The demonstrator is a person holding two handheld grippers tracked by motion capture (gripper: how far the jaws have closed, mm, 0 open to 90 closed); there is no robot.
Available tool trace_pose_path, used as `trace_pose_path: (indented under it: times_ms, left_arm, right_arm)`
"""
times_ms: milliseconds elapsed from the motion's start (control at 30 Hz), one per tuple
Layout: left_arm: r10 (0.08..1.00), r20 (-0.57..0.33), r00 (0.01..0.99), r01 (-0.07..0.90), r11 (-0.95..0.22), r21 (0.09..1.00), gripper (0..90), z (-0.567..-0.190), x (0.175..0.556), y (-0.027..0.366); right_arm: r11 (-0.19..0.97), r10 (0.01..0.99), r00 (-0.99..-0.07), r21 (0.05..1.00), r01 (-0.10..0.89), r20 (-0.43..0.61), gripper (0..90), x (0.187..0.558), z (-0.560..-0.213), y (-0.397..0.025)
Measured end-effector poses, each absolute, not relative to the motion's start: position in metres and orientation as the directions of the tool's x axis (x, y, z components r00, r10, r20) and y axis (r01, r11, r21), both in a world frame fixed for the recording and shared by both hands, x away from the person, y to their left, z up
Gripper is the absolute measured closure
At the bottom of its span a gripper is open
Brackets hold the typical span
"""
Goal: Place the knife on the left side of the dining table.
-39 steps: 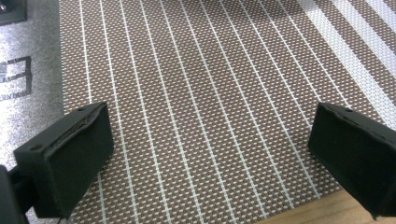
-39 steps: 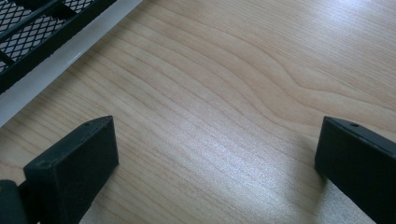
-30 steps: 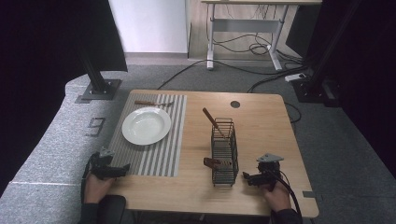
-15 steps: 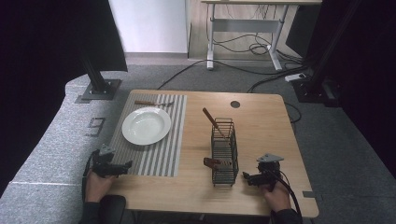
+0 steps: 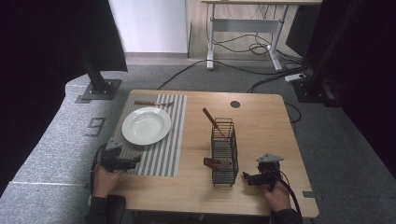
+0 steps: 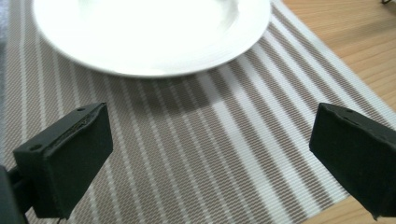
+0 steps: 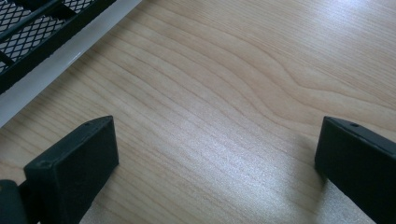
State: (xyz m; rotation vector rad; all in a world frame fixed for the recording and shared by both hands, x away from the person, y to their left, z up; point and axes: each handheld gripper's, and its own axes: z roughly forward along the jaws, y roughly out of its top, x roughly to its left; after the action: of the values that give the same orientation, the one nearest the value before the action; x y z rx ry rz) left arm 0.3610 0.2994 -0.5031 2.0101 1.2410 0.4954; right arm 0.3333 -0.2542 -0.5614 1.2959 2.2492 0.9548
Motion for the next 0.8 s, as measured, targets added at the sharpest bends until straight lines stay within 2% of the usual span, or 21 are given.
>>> trace_pose_path:
  times_ms: [800]
  left_arm:
    - [0.841, -0.082, 0.535, 0.547, -0.271, 0.792, 0.0, -0.456, 0.390, 0.229]
  right_arm:
    - [0.346, 0.863, -0.506, 0.714, 0.609, 0.014, 0.0, 0.333, -0.561, -0.254]
